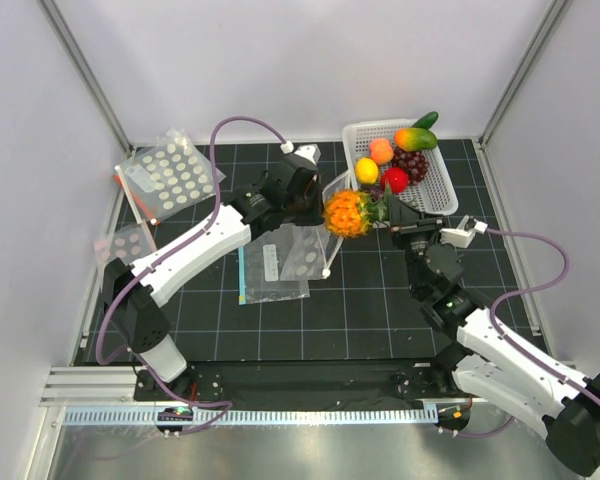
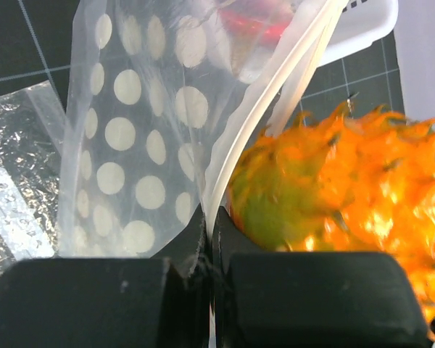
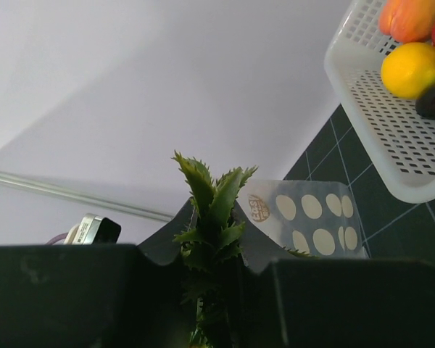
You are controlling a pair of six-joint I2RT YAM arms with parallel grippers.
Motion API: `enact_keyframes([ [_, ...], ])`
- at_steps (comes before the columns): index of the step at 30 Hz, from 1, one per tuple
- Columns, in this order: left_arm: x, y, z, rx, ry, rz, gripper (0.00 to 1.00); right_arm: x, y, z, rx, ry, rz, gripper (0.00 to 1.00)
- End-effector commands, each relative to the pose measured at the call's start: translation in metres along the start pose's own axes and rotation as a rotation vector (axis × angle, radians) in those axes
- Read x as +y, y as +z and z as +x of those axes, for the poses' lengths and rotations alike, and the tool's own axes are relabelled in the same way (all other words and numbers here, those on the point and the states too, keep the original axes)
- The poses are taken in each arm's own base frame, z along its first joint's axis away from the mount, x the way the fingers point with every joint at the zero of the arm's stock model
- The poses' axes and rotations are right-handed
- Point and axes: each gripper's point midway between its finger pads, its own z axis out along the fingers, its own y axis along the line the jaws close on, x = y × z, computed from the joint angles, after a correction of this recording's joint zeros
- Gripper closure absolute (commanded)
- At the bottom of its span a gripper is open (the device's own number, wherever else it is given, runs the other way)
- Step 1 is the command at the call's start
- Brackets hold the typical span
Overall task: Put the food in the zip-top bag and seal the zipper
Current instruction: Place the fake fruit in the zipper food storage bag.
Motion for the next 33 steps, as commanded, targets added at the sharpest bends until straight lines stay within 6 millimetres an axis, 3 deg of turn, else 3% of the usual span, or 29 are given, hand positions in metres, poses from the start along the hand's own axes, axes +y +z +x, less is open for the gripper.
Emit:
enact_keyframes([
  [1,-0.029,-0.015,-0.014,-0.028,0.033,0.110,1.00,0.003,0.008,-0.006,-0.060,-0.113,0.042,0.99],
  [9,-0.015,-0.018,-0.007,0.004,0.092,0.052,1.00,0.002,0.011,0.009,-0.094,-0.326,0.099,0.99],
  [17,-0.010,-0.015,-0.002,0.020,0.118,0.044,1.00,0.010,0.001,0.055,-0.027,-0.474,0.044,0.99],
  [21,-0.007,-0.016,-0.001,0.017,0.129,0.034,1.00,0.013,-0.004,0.064,-0.044,-0.572,0.045,0.99],
  [28,-0.009,-0.018,0.001,0.022,0.137,0.053,1.00,0.003,-0.002,0.065,-0.086,-0.633,0.099,0.99],
  [33,0.000,-0.010,0.007,0.028,0.149,0.024,1.00,0.021,-0.014,0.045,-0.100,-0.484,0.026,0.99],
])
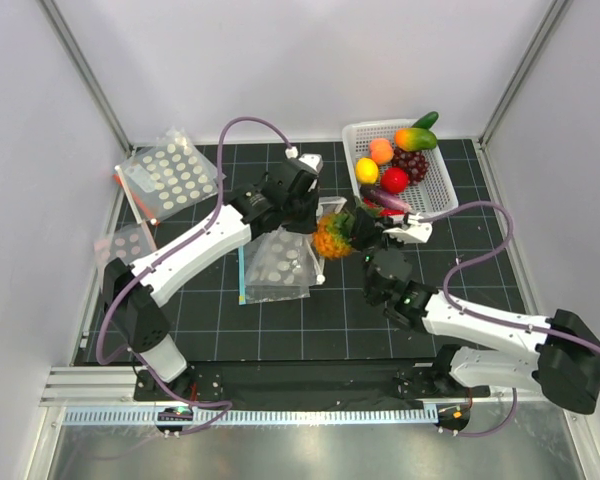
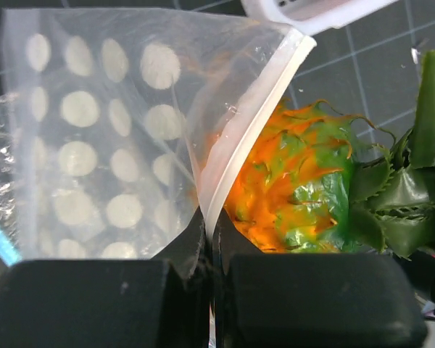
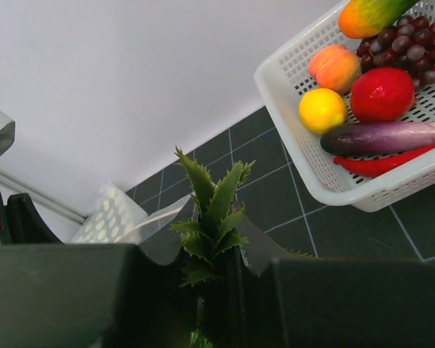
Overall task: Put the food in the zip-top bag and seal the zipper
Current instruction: Place the fake fruit in the zipper food storage bag.
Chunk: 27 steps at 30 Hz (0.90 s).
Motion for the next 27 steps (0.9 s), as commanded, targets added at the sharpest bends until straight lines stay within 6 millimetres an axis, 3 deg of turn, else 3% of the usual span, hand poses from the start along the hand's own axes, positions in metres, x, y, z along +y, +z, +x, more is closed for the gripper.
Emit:
enact_keyframes([
  [1,-0.025,-0.006,-0.016,-0.078,0.003,0.097,1.00,0.012,-0.014,-0.051,-0.073,0.220,-0.065,0.99],
  [3,-0.019,0.000,-0.017,-0.090,0.003,0.062,1.00,0.007,-0.021,-0.060,-0.084,0.260,-0.087,0.99],
  [4,-0.017,0.003,-0.017,-0.099,-0.002,0.061,1.00,0.004,-0.026,-0.075,-0.103,0.302,-0.104,0.99],
  [8,-0.028,0.005,-0.014,-0.094,-0.024,0.119,1.00,-0.004,-0.039,-0.101,-0.139,0.388,-0.140,0.99],
  [12,-0.036,0.012,-0.010,-0.071,-0.036,0.158,1.00,-0.008,-0.048,-0.116,-0.161,0.470,-0.187,0.99],
  [16,-0.049,0.015,-0.003,-0.037,-0.051,0.228,1.00,0.003,-0.052,-0.111,-0.131,0.522,-0.269,0.99],
  [22,-0.065,-0.002,-0.007,-0.059,-0.090,0.331,1.00,0.003,-0.058,-0.113,-0.174,0.651,-0.347,0.99],
  [23,-0.067,-0.006,-0.009,-0.066,-0.097,0.342,1.00,0.002,-0.061,-0.125,-0.211,0.702,-0.363,0.99],
  [27,-0.082,-0.025,-0.021,-0.104,-0.145,0.423,1.00,0.014,-0.067,-0.140,-0.207,0.733,-0.417,0.99],
])
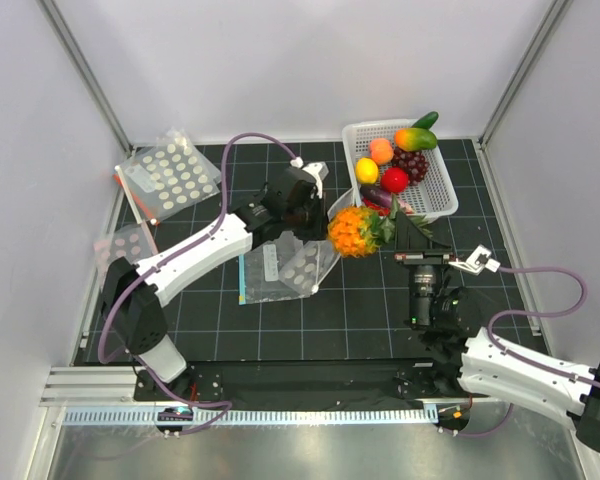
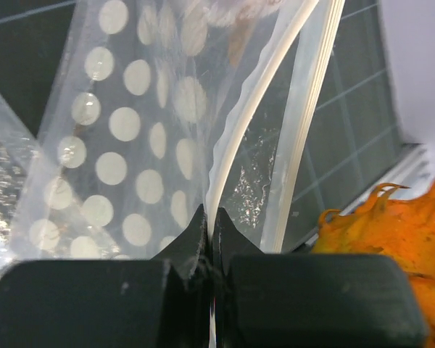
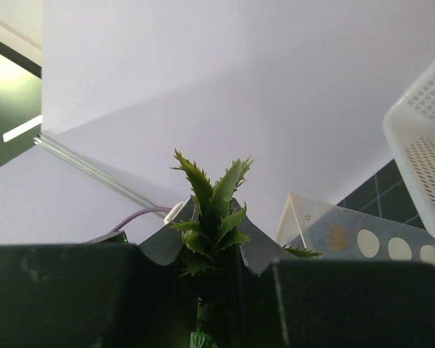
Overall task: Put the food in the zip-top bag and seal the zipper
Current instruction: Place the fake fruit in the zipper food storage bag.
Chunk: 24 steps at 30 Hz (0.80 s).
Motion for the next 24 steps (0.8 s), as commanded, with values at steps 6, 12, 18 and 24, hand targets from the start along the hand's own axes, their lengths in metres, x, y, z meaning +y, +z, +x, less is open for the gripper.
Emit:
enact_keyframes([
  [6,-0.102,-0.047,-0.046,-0.122,-0.142,0.430,1.00,0.070,0.001,-0.044,-0.034,0.234,-0.172,0.99],
  [12,-0.115,-0.044,-0.048,-0.102,-0.186,0.497,1.00,0.065,0.000,-0.058,-0.067,0.209,-0.138,0.99],
  [18,-0.083,-0.025,-0.037,-0.117,-0.213,0.427,1.00,0.038,0.003,-0.034,-0.068,0.180,-0.078,0.99],
  [24,-0.058,-0.017,-0.030,-0.122,-0.271,0.467,1.00,-0.005,0.006,-0.008,-0.082,0.167,0.026,0.99],
])
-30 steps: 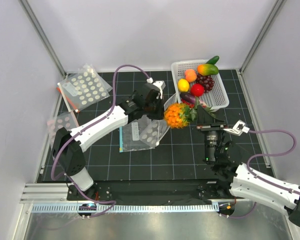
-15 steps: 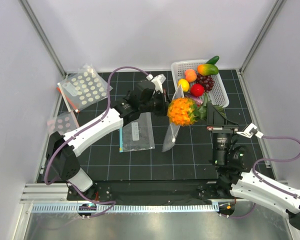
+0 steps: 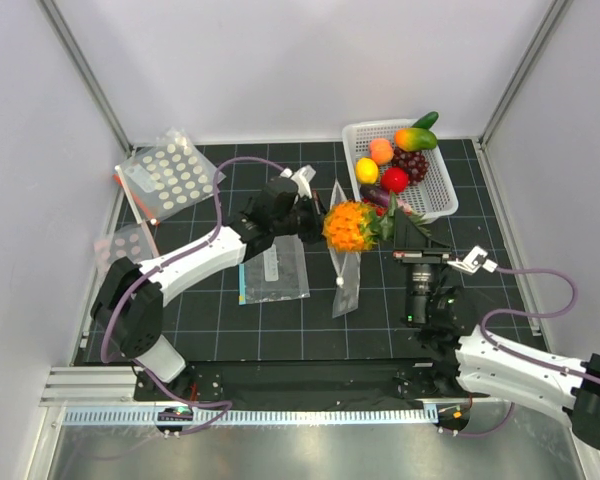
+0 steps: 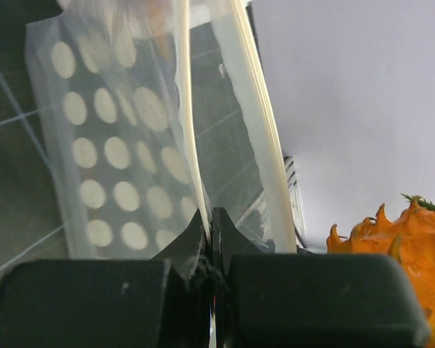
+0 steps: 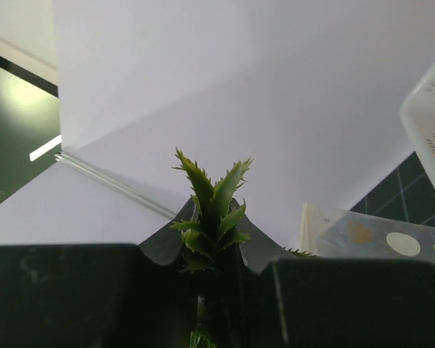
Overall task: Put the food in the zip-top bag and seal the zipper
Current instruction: Place the fake fruit in the zipper food storage bag.
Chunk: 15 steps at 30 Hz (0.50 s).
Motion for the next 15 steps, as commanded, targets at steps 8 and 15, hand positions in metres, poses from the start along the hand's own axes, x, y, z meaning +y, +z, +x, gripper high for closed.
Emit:
enact_keyframes([
  [8,0.001,-0.015,-0.013,-0.049,0.020,0.094,1.00,-0.054,0.019,0.016,-0.012,0.091,0.115,0.99],
  [15,0.007,-0.017,-0.013,-0.041,0.046,0.067,1.00,-0.079,0.024,0.026,0.017,0.013,0.209,0.99],
])
